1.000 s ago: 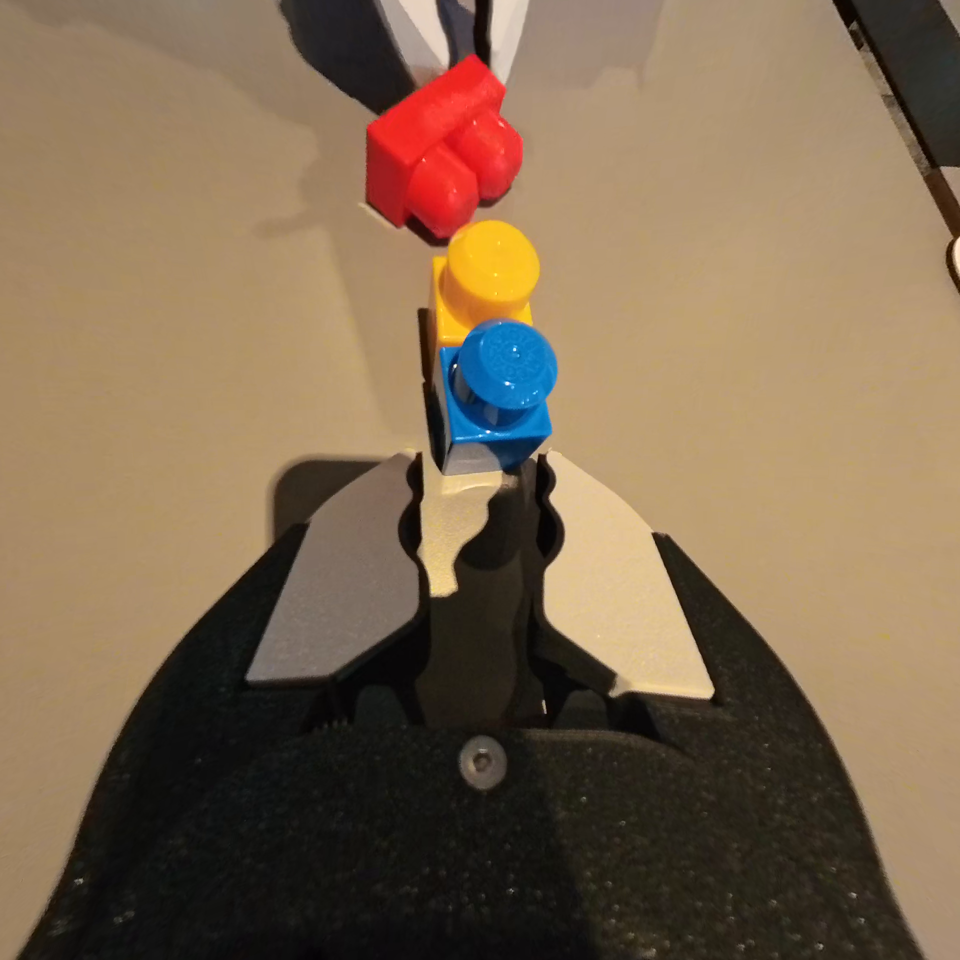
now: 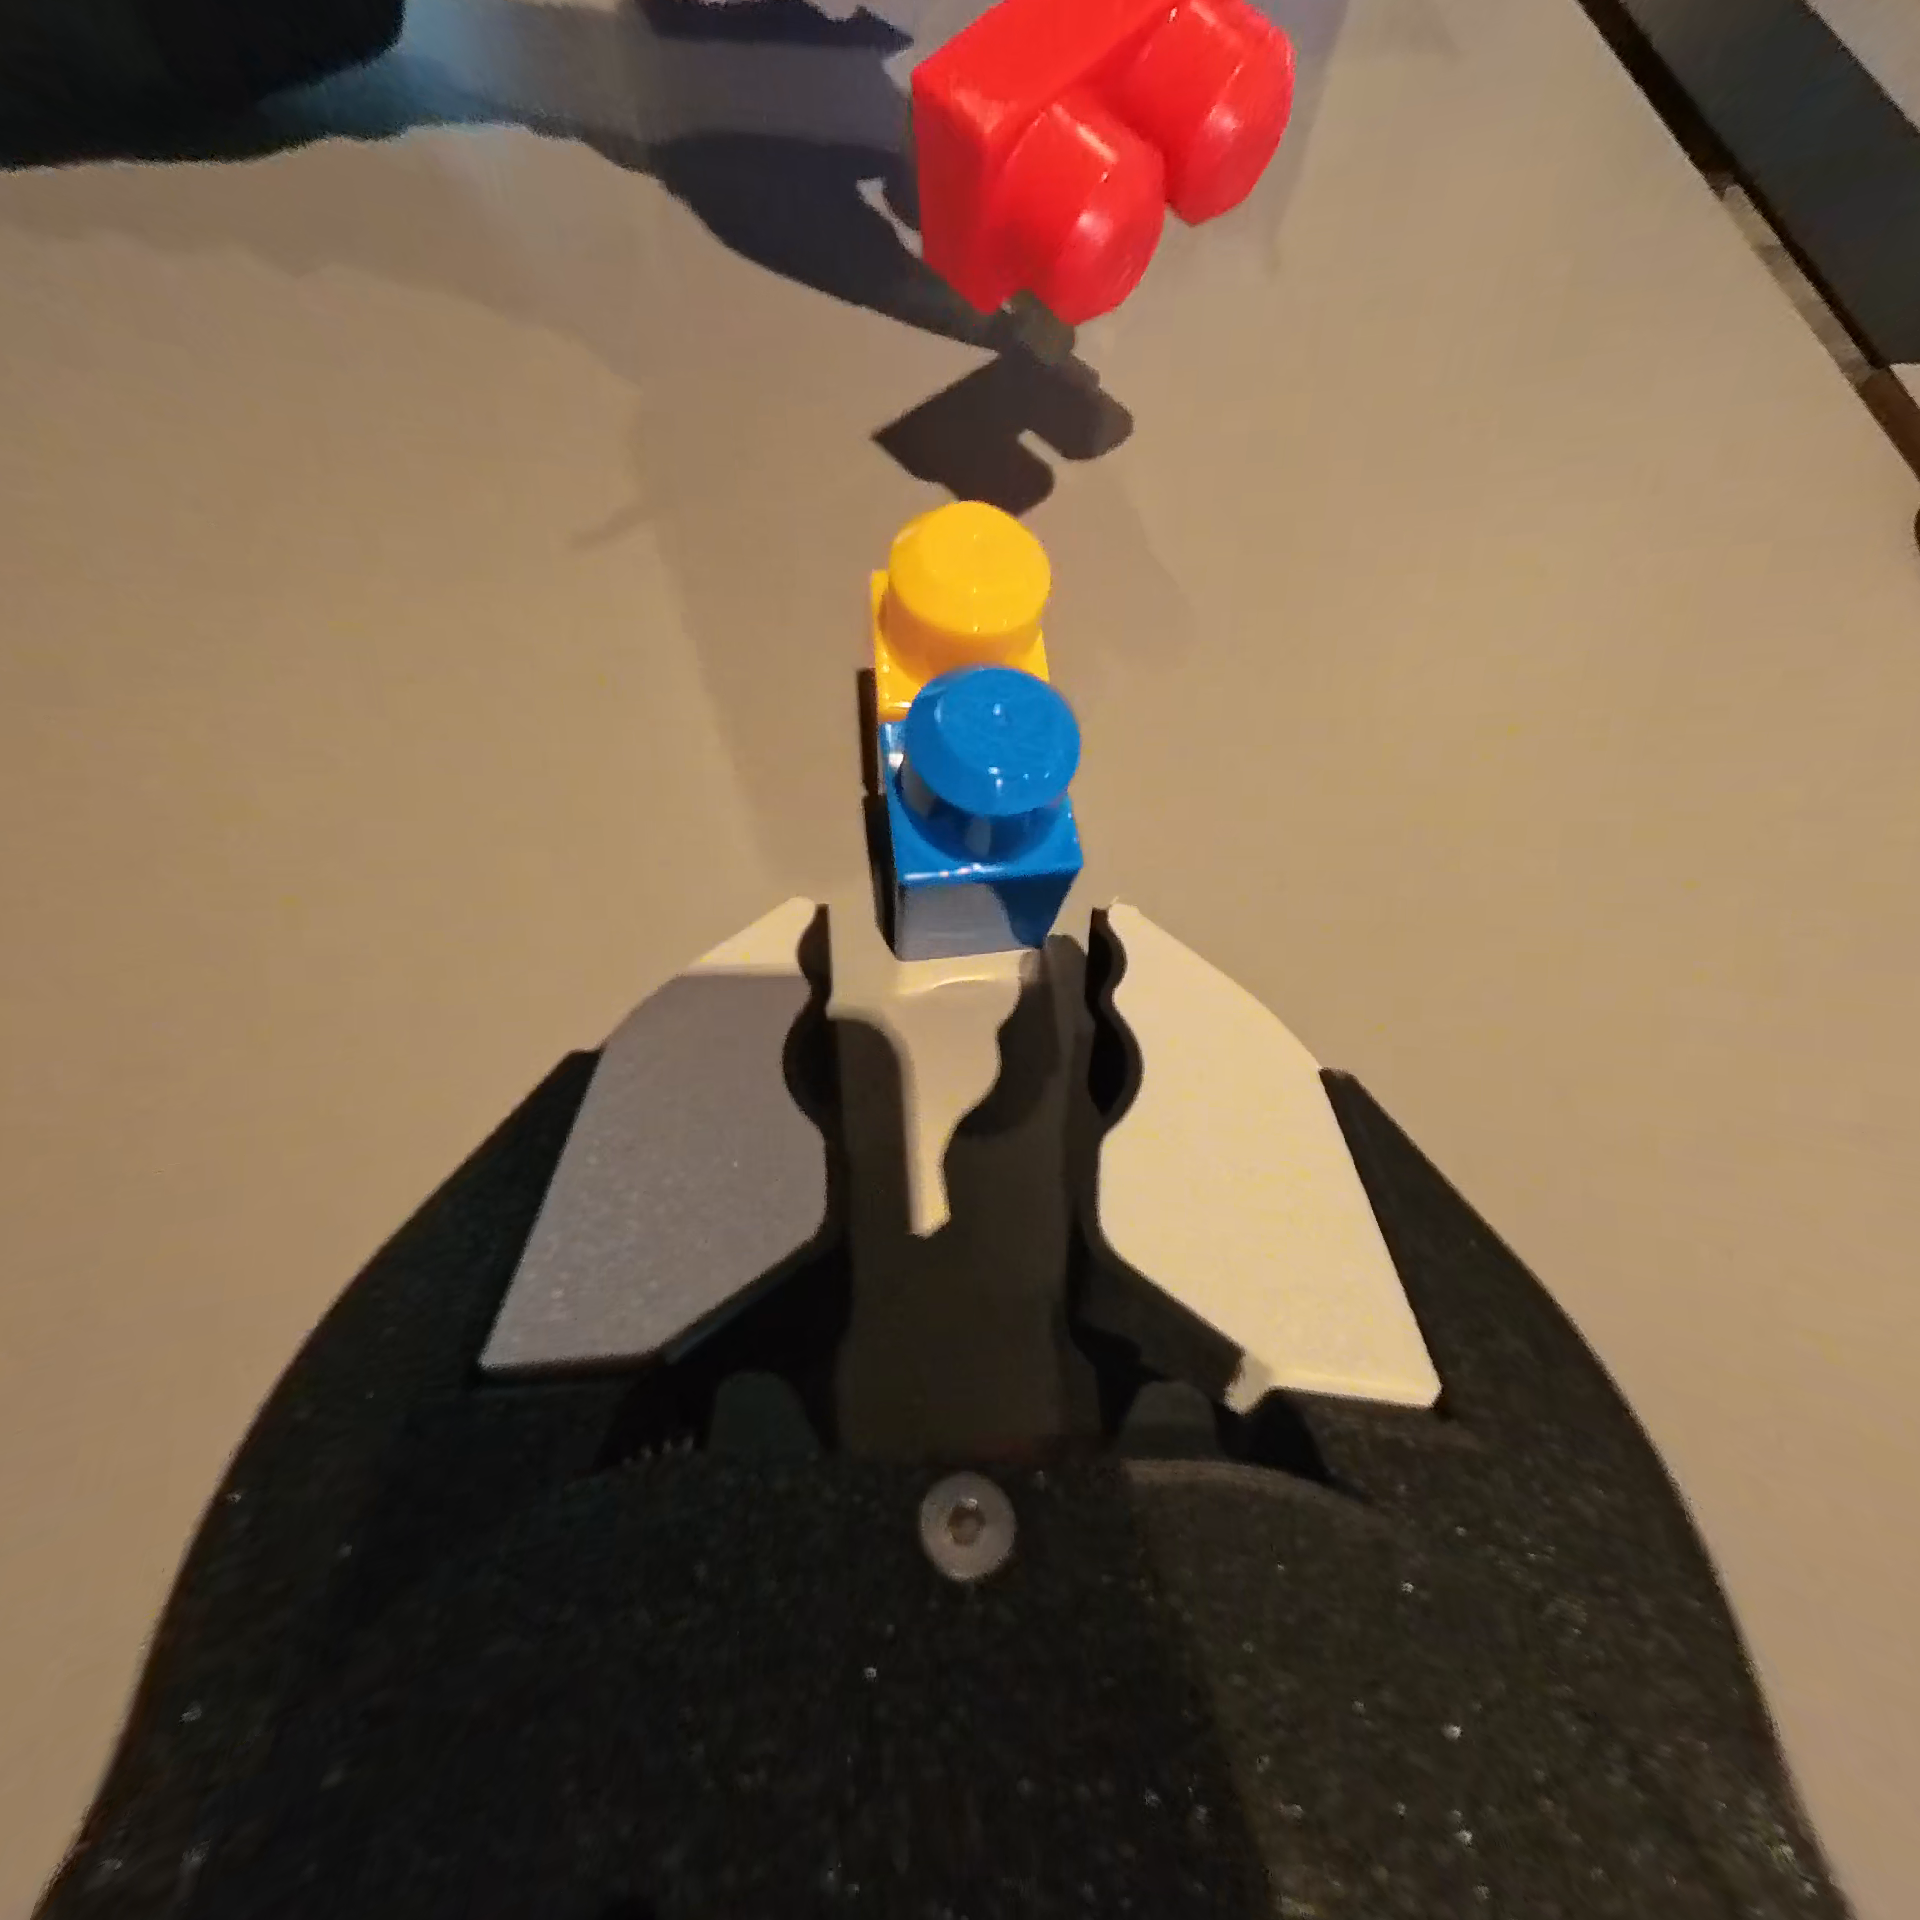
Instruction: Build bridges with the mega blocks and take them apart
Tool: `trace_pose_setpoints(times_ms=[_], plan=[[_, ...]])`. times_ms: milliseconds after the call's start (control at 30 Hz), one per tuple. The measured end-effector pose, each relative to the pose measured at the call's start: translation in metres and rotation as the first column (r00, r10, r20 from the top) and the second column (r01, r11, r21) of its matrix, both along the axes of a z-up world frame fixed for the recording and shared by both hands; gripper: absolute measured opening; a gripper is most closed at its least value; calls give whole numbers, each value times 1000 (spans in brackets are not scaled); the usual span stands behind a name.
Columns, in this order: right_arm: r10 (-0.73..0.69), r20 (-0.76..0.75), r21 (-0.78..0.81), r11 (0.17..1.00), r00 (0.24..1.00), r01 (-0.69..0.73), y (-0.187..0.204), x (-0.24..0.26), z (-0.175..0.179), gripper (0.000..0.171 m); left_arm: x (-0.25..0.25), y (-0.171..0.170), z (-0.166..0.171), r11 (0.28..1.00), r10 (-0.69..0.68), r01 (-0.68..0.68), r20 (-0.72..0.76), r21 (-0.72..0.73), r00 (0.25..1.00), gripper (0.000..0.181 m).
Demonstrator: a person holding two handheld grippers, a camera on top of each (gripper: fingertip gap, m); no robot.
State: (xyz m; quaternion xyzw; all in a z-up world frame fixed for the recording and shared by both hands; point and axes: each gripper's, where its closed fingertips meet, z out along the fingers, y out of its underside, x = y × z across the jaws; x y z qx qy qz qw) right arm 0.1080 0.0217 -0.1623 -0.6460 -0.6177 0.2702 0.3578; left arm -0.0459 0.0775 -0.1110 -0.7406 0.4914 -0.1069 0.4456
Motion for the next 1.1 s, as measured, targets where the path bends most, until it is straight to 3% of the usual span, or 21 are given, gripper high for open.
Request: trace_pose_setpoints(times_ms=[233,367,500,633,933,1100], plan=[[38,-82,-71,997,996,-44,-4,5,13,48,11,3,22,991,32,-38,48,132,998,1],[55,-235,-141,986,971,-90,-9,6,43,48,27,-1,37,970,43,-56,63,236,997,1],[-18,-420,-227,970,907,-85,-10,1,85,46,46,-12,67,902,70,-108,104,417,992,1],[-131,-506,-347,936,852,-63,-10,-8,107,49,64,-34,99,799,54,-133,150,586,987,1],[-144,-584,-477,857,799,-194,-37,-26,125,53,95,-58,107,752,-11,-109,178,650,984,1],[-159,-596,-529,815,787,-236,-43,-30,125,47,101,-61,103,741,-29,-81,152,666,988,1]])
